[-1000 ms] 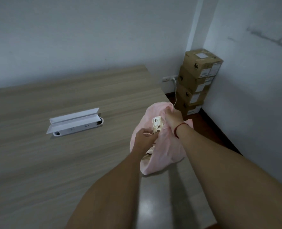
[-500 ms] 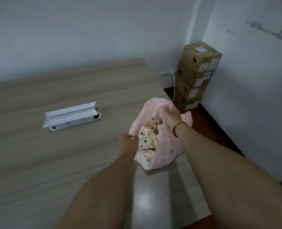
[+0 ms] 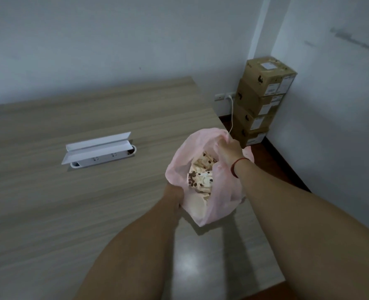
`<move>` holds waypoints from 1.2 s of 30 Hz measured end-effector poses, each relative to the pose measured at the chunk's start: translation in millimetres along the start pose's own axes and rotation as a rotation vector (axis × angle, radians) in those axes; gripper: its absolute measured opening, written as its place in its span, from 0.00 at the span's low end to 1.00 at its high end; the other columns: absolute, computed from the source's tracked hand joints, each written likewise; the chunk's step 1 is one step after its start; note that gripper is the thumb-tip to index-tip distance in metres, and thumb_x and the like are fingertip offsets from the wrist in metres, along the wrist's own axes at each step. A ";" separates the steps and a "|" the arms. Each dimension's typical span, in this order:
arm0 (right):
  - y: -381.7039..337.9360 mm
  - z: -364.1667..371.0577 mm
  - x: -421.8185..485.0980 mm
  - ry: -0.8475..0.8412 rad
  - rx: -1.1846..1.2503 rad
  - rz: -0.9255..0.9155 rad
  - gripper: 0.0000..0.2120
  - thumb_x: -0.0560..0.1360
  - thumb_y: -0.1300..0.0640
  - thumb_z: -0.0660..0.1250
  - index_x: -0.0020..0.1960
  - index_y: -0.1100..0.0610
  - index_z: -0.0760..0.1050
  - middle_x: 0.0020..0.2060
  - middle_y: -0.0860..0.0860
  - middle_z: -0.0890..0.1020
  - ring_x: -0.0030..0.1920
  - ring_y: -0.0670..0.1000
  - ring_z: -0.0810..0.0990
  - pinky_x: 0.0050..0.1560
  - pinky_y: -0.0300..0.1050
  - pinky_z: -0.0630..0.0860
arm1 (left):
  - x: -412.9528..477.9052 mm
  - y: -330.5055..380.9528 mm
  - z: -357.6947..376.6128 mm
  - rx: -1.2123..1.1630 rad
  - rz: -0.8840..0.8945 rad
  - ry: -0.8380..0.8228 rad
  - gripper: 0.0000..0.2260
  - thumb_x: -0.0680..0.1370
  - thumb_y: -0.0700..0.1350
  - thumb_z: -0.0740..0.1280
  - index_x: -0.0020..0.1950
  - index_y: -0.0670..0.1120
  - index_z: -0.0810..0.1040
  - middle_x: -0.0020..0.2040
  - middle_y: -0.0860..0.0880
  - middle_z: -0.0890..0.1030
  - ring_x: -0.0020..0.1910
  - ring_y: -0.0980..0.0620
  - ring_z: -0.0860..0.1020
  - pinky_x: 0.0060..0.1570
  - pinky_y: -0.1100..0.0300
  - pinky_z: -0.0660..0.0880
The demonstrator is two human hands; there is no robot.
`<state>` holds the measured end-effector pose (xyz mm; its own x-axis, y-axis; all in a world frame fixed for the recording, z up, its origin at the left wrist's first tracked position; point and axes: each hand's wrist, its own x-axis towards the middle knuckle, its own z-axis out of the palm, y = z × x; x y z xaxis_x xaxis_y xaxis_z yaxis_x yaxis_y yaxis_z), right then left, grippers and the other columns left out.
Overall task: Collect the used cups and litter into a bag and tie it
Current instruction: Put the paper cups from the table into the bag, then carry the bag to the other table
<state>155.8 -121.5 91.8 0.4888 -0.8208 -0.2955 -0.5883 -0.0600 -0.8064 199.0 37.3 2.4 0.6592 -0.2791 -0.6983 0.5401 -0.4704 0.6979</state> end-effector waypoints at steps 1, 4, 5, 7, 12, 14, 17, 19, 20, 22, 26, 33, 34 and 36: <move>-2.7 -3.5 -1.7 0.011 -0.018 0.008 0.15 0.81 0.52 0.54 0.38 0.56 0.69 0.44 0.54 0.73 0.38 0.50 0.73 0.32 0.38 0.63 | -3.9 6.8 -2.3 0.006 0.025 -0.015 0.08 0.80 0.37 0.58 0.48 0.39 0.77 0.42 0.43 0.77 0.39 0.46 0.76 0.36 0.59 0.73; -11.6 -15.0 -3.6 0.044 0.036 0.021 0.18 0.80 0.51 0.53 0.49 0.62 0.76 0.41 0.55 0.76 0.50 0.57 0.79 0.39 0.39 0.68 | -10.4 37.2 -10.3 -0.050 0.118 0.031 0.16 0.80 0.49 0.55 0.58 0.40 0.75 0.52 0.43 0.79 0.51 0.43 0.79 0.51 0.53 0.76; -14.1 -19.8 -5.1 0.048 0.051 0.003 0.20 0.80 0.51 0.53 0.54 0.64 0.77 0.45 0.57 0.79 0.53 0.58 0.79 0.43 0.40 0.69 | -15.5 48.6 -12.3 -0.067 0.177 0.028 0.20 0.78 0.55 0.58 0.61 0.43 0.74 0.56 0.44 0.79 0.55 0.43 0.78 0.57 0.50 0.76; -17.2 -30.2 -9.8 0.061 0.051 0.009 0.24 0.80 0.48 0.54 0.63 0.65 0.73 0.56 0.60 0.80 0.58 0.60 0.79 0.49 0.45 0.71 | -29.4 69.9 -18.3 -0.032 0.237 0.022 0.26 0.71 0.60 0.68 0.61 0.45 0.74 0.56 0.45 0.79 0.55 0.44 0.79 0.59 0.48 0.77; -29.0 -48.1 -21.7 0.111 0.015 0.020 0.23 0.79 0.50 0.57 0.67 0.64 0.70 0.63 0.59 0.76 0.60 0.61 0.77 0.55 0.49 0.76 | -69.8 137.5 -17.0 0.160 0.479 0.119 0.13 0.78 0.43 0.64 0.57 0.36 0.78 0.48 0.41 0.78 0.46 0.46 0.77 0.43 0.55 0.72; -42.0 -55.8 -27.3 0.221 0.012 -0.042 0.22 0.80 0.51 0.55 0.67 0.64 0.70 0.64 0.60 0.76 0.62 0.61 0.77 0.60 0.51 0.76 | -84.9 163.3 -9.8 0.146 0.584 0.156 0.16 0.82 0.44 0.57 0.59 0.34 0.77 0.49 0.38 0.77 0.49 0.45 0.78 0.45 0.53 0.72; -46.7 -63.8 -31.0 0.093 -0.114 -0.051 0.19 0.80 0.55 0.58 0.66 0.64 0.71 0.63 0.60 0.76 0.63 0.61 0.76 0.61 0.51 0.74 | -88.4 172.8 -0.4 0.378 0.649 0.190 0.18 0.83 0.42 0.54 0.62 0.30 0.74 0.57 0.34 0.78 0.59 0.40 0.78 0.52 0.52 0.73; -41.5 -68.7 -33.2 0.002 -0.231 0.001 0.19 0.79 0.59 0.60 0.67 0.65 0.70 0.65 0.60 0.75 0.65 0.61 0.75 0.62 0.50 0.73 | -86.2 164.0 0.9 0.556 0.609 0.174 0.17 0.83 0.40 0.55 0.64 0.30 0.73 0.64 0.32 0.76 0.64 0.37 0.75 0.59 0.50 0.72; -40.3 -73.4 -31.5 0.049 -0.240 -0.011 0.18 0.79 0.59 0.58 0.67 0.65 0.71 0.65 0.61 0.75 0.64 0.61 0.75 0.61 0.50 0.74 | -84.4 165.1 1.1 0.590 0.617 0.199 0.16 0.82 0.38 0.55 0.64 0.30 0.73 0.64 0.32 0.75 0.64 0.36 0.75 0.60 0.50 0.72; -42.4 -86.3 -30.2 0.259 -0.244 -0.068 0.17 0.80 0.58 0.55 0.64 0.64 0.73 0.63 0.61 0.77 0.63 0.61 0.76 0.59 0.50 0.74 | -85.9 175.9 2.7 0.556 0.659 0.267 0.16 0.81 0.38 0.55 0.64 0.30 0.72 0.65 0.32 0.75 0.65 0.35 0.74 0.62 0.49 0.71; -47.9 -107.8 -28.0 0.301 -0.383 -0.132 0.16 0.80 0.59 0.56 0.62 0.64 0.74 0.61 0.61 0.78 0.61 0.60 0.77 0.58 0.50 0.74 | -89.4 191.7 19.7 0.467 0.699 0.156 0.17 0.82 0.38 0.54 0.66 0.29 0.70 0.67 0.32 0.73 0.67 0.37 0.73 0.62 0.50 0.70; -21.6 -161.6 -33.6 0.391 -0.327 -0.002 0.17 0.80 0.58 0.56 0.64 0.63 0.73 0.62 0.61 0.77 0.61 0.61 0.77 0.60 0.51 0.74 | -111.7 193.4 91.5 0.519 0.786 -0.098 0.17 0.82 0.37 0.52 0.65 0.30 0.73 0.65 0.33 0.75 0.66 0.36 0.74 0.65 0.46 0.71; -14.9 -176.6 -35.4 0.414 -0.304 0.021 0.17 0.80 0.58 0.56 0.64 0.63 0.73 0.62 0.61 0.77 0.61 0.62 0.78 0.60 0.51 0.74 | -118.2 195.8 107.5 0.522 0.804 -0.128 0.17 0.83 0.38 0.52 0.66 0.31 0.72 0.66 0.33 0.74 0.67 0.37 0.73 0.66 0.47 0.70; 1.0 -209.0 -40.0 0.465 -0.264 0.066 0.16 0.79 0.58 0.56 0.63 0.62 0.74 0.61 0.61 0.78 0.59 0.62 0.78 0.59 0.51 0.74 | -132.7 198.2 142.9 0.521 0.820 -0.179 0.18 0.84 0.40 0.52 0.68 0.31 0.70 0.67 0.34 0.73 0.67 0.37 0.72 0.63 0.52 0.70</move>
<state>1.0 -207.5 209.8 0.1436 -0.9890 -0.0354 -0.7793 -0.0909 -0.6200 143.8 -138.5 210.6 0.6142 -0.7857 -0.0731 -0.3752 -0.3723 0.8489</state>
